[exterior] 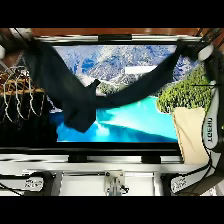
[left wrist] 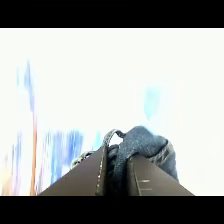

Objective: Fold the shirts.

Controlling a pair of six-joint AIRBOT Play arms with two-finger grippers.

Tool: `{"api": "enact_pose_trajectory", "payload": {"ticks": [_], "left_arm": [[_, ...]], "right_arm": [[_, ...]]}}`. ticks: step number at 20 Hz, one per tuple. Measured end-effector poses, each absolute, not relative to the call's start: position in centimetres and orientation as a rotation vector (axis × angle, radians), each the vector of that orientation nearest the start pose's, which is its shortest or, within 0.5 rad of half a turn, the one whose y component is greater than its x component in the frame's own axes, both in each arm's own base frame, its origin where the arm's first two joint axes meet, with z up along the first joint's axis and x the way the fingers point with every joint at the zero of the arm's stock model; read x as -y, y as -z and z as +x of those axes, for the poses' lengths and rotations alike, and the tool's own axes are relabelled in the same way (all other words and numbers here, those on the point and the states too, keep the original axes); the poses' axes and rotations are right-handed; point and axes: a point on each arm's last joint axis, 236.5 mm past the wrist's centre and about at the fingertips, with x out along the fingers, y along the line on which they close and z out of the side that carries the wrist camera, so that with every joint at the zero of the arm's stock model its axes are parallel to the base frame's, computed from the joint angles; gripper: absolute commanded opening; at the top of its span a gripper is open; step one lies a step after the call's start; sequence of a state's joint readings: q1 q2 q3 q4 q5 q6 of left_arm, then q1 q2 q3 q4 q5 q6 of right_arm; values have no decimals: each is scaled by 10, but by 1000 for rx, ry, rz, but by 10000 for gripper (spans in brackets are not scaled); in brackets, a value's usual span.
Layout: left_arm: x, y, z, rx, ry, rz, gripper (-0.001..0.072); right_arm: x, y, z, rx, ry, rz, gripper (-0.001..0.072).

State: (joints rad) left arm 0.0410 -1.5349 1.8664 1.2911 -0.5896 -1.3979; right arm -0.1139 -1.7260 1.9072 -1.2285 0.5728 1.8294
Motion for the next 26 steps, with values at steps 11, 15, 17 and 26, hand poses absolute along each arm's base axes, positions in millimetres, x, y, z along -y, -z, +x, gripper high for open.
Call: {"api": "enact_pose_trajectory", "payload": {"ticks": [11, 15, 17, 26], "left_arm": [[-15, -597, 402, 533, 31, -27, 80], [-2, -437, 437, -52, 110, 55, 78], [-11, -353, 447, -274, 99, 54, 79], [-9, -225, 467, -499, 78, -131, 79]], "right_arm": [[32, -559, 445, 341, -90, 434, 92], [28, -412, 454, -226, 4, 312, 92], [40, -334, 451, -464, 69, 264, 92], [47, -205, 465, -763, 142, 356, 93]]}}
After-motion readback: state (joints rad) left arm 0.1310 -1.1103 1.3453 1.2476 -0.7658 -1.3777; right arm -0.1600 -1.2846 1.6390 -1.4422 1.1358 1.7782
